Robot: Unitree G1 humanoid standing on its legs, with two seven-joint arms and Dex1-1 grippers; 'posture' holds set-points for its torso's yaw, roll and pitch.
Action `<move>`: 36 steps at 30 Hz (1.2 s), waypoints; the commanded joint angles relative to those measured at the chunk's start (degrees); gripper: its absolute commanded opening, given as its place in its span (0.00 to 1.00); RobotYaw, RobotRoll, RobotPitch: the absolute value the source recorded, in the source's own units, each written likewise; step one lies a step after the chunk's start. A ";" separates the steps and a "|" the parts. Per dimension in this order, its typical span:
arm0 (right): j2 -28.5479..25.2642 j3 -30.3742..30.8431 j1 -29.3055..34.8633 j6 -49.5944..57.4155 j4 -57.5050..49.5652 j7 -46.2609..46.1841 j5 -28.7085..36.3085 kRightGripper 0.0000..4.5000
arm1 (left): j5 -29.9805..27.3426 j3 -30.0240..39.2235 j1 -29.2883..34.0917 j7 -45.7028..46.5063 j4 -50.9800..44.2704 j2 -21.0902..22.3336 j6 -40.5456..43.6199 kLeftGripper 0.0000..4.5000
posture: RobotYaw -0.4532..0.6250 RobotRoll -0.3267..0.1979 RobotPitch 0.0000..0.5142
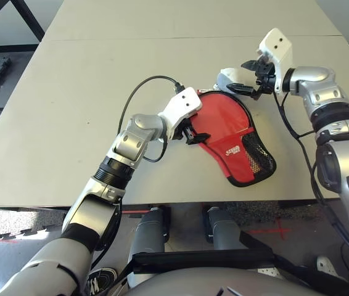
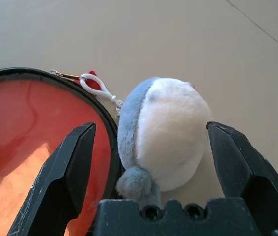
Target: Store the ping-pong paddle in its case and zip it.
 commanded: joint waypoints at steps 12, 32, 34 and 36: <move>3.35 -0.78 -0.58 0.79 4.84 -13.05 -4.62 0.63 | 0.95 -3.24 3.32 0.19 -0.26 0.48 4.43 1.00 | 0.48 0.62 0.45; -6.26 -2.05 -0.87 0.09 3.90 -8.92 -4.17 0.04 | 1.05 -4.55 2.75 -0.24 1.21 -0.40 4.12 1.00 | 0.45 0.62 0.44; -7.13 -1.87 -0.89 0.10 3.79 -7.83 -4.25 0.04 | 1.05 -4.61 2.71 -0.27 1.31 -0.45 4.09 1.00 | 0.45 0.62 0.44; -8.85 -1.37 -0.94 0.03 3.58 -5.34 -4.65 0.04 | 1.08 -4.69 2.63 -0.32 1.60 -0.53 3.96 1.00 | 0.45 0.62 0.44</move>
